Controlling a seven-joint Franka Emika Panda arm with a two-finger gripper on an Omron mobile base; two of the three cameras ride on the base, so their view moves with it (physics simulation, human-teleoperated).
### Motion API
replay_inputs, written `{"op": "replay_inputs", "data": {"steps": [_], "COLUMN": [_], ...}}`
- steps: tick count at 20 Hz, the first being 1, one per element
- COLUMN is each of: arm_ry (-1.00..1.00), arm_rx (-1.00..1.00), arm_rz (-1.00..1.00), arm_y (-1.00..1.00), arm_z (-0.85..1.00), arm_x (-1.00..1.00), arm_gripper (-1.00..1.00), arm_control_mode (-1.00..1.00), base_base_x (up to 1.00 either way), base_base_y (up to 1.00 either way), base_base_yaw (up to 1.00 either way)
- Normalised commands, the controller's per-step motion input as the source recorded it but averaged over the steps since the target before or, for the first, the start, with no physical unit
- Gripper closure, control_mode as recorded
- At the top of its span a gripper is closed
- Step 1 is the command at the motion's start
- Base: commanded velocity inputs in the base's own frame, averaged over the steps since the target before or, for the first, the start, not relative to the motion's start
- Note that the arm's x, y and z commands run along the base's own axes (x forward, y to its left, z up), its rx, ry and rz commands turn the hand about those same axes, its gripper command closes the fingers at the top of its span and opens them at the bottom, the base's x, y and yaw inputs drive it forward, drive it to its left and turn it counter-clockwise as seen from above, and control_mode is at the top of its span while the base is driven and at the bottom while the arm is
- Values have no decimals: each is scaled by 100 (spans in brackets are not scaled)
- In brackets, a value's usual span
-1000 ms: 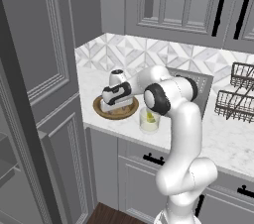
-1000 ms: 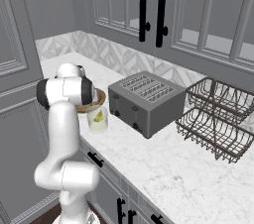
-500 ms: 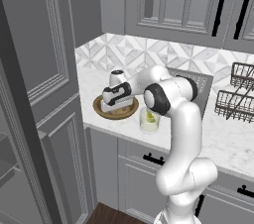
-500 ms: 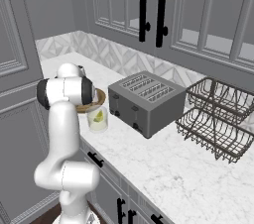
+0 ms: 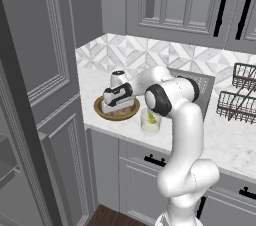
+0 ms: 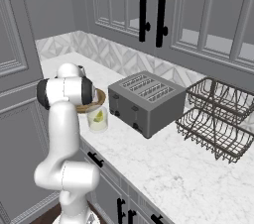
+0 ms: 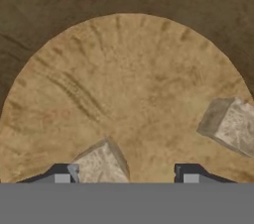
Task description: Grab a lemon wedge from the fridge and one ice cube from the ice bowl, and put them in the glass of lemonade.
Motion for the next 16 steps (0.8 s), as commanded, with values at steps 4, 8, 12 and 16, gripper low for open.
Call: {"op": "replay_inputs", "data": {"steps": [4, 8, 12, 16], "arm_ry": [0, 0, 0, 0], "arm_rx": [0, 0, 0, 0], "arm_rz": [0, 0, 0, 0], "arm_y": [0, 0, 0, 0], "arm_z": [0, 0, 0, 0], "arm_x": [0, 0, 0, 0], "arm_gripper": [100, 100, 100, 100], "arm_control_mode": [-100, -100, -100, -100], "base_base_x": [0, 0, 0, 0], "base_base_y": [0, 0, 0, 0], "base_base_yaw": [0, 0, 0, 0]}}
